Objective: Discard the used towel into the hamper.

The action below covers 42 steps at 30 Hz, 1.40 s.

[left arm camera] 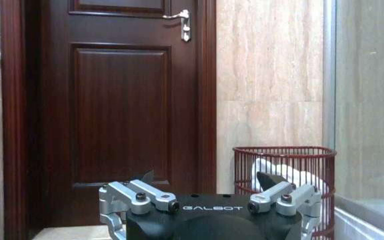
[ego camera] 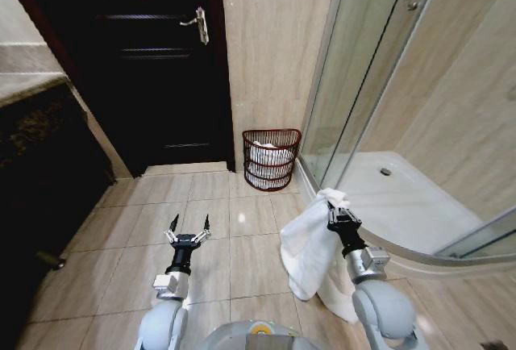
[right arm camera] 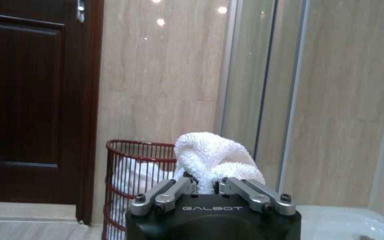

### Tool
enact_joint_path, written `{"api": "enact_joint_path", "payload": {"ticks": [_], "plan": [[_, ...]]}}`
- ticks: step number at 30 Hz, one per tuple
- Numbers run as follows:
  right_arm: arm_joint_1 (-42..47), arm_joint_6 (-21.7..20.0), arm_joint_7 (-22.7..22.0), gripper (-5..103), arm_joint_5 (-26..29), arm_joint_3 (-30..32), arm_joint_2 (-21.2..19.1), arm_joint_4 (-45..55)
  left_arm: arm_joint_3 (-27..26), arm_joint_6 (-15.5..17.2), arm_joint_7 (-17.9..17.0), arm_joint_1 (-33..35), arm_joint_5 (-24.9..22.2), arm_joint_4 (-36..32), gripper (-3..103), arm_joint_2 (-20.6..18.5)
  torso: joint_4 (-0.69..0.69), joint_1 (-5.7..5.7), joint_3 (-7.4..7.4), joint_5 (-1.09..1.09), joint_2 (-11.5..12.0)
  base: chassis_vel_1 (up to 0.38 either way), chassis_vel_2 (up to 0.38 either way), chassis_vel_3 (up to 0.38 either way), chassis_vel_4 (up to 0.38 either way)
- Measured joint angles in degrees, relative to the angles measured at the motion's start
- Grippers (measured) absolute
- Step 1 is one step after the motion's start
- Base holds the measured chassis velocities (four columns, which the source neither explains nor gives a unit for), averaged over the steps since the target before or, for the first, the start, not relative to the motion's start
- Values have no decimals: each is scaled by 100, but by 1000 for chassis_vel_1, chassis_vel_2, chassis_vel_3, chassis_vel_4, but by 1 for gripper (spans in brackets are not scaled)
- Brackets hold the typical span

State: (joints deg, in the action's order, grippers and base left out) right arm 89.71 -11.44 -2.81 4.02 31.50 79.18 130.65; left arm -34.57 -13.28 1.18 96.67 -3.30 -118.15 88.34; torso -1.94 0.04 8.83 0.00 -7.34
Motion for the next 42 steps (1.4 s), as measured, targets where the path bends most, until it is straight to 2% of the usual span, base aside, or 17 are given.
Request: {"api": "enact_joint_path", "payload": {"ticks": [17, 42], "plan": [[39, 144, 94, 13, -15, 14, 22, -30, 10, -152, -15, 12, -60, 5, 100, 42, -1, -1, -1, 0, 0, 51, 86, -60, -89], [25, 246, 140, 13, -12, 43, -2, -112, 41, -146, -3, -13, -32, 42, 100, 71, -1, 0, 0, 1, 0, -114, 216, 112, -222]]}}
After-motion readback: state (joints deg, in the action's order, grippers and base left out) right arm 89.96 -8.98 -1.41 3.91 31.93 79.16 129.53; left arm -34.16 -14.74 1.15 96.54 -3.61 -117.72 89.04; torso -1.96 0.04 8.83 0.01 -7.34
